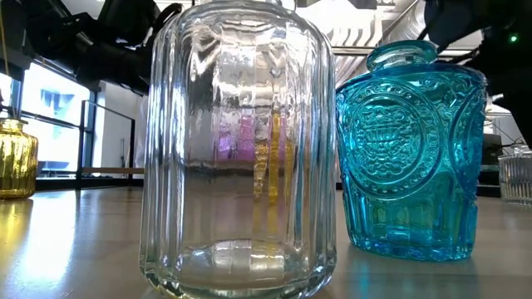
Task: Sort vases onto shelf
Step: Move the bottom right transparent vase to the center of the table
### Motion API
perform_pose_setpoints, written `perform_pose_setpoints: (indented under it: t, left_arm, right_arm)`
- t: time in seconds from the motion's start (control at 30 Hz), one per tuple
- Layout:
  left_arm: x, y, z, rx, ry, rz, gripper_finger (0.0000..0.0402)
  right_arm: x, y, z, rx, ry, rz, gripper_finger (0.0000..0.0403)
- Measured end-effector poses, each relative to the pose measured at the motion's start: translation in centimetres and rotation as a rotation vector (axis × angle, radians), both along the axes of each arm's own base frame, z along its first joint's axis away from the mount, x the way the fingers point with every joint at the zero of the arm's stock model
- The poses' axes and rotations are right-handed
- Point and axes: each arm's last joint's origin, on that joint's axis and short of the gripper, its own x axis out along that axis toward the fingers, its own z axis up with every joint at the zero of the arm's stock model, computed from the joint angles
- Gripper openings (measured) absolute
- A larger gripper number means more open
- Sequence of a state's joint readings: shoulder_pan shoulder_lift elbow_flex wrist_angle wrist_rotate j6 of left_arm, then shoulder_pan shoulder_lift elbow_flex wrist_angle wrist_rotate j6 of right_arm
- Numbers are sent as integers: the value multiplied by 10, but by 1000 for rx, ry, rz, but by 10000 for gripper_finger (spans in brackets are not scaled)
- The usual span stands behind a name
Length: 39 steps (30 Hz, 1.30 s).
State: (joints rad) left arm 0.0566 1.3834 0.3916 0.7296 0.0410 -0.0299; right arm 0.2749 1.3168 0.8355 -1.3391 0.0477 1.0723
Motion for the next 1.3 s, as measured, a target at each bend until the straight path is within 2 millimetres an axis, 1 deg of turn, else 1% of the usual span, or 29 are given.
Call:
perform_pose_setpoints:
  t: [0.33, 0.5, 0.63, 0.73, 0.87, 0.93, 1.13, 1.23, 1.3]
  left_arm:
    - [0, 0, 0, -3, 0, 1, 0]
    - [0, 0, 0, -3, -1, 1, 0]
    - [0, 1, 0, -3, -1, 4, 0]
    - [0, 3, 0, -12, -1, 15, 0]
    - [0, 7, 0, -28, -1, 34, 0]
    - [-1, 7, 0, -29, 1, 37, 0]
    - [-1, 7, -3, -39, 34, 39, 0]
    - [-2, 7, -4, -44, 38, 54, 0]
    - [-2, 8, -5, -44, 53, 59, 0]
  right_arm:
    - [-7, -2, -21, -6, -2, 8, 138]
    - [-7, -2, -22, -17, -4, 13, 135]
    - [-5, -2, -19, -16, -14, 45, 110]
    - [5, 0, -11, -15, -78, 97, 77]
    - [22, 2, 6, -25, -192, 198, 27]
    - [31, 2, 17, -20, -262, 240, 11]
    - [53, -2, 48, -48, -417, 342, 13]
    - [65, -4, 61, -66, -445, 395, 10]
    - [77, -4, 67, -80, -461, 444, 10]
